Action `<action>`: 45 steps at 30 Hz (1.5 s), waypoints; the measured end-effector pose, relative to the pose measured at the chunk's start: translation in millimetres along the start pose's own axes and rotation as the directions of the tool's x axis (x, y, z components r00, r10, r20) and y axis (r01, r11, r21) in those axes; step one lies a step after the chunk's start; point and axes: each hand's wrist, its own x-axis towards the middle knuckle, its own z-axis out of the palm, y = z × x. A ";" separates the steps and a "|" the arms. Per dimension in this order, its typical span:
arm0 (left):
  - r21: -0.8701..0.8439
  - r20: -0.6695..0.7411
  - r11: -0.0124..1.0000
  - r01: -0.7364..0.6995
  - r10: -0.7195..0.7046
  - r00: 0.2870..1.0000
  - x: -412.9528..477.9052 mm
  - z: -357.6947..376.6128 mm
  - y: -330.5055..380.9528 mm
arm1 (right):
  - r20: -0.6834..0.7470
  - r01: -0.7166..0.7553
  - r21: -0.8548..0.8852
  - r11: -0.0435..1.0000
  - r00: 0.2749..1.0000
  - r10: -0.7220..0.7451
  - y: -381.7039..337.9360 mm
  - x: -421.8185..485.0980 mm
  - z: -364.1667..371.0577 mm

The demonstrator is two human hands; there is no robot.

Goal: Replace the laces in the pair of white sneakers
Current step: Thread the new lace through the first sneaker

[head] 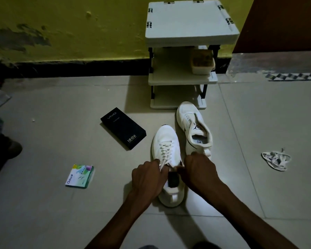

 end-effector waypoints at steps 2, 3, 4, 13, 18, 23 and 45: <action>0.018 -0.022 1.000 0.012 -0.012 1.000 -1.3 2.4 1.1 | 0.054 0.023 -0.020 1.000 0.998 -0.022 3.4 2.9 3.8; 0.025 -0.032 1.000 0.014 -0.013 0.999 -1.9 2.9 2.2 | 0.068 0.069 -0.022 0.997 0.995 -0.068 5.3 5.8 3.7; 0.033 -0.035 0.999 0.018 -0.017 0.999 -2.5 2.9 3.0 | 0.067 0.129 0.003 0.992 0.989 -0.129 7.2 9.2 3.4; 0.109 -0.002 0.993 0.034 -0.034 0.999 2.0 3.5 8.5 | 0.110 -0.048 0.832 0.553 0.991 -0.079 11.2 18.1 -13.5; 0.117 0.052 0.993 0.007 -0.014 0.999 4.5 3.4 8.7 | 0.187 -0.156 0.914 0.375 0.981 -0.048 11.9 21.0 -13.0; 0.133 0.077 0.991 0.001 -0.012 0.997 5.8 0.4 7.6 | 0.253 -0.234 0.882 0.409 0.967 0.007 6.4 20.1 -15.7; -0.546 0.096 0.837 0.028 0.030 0.995 36.2 -24.5 -10.5 | -0.120 0.115 0.407 0.906 0.990 -0.072 15.0 27.5 29.8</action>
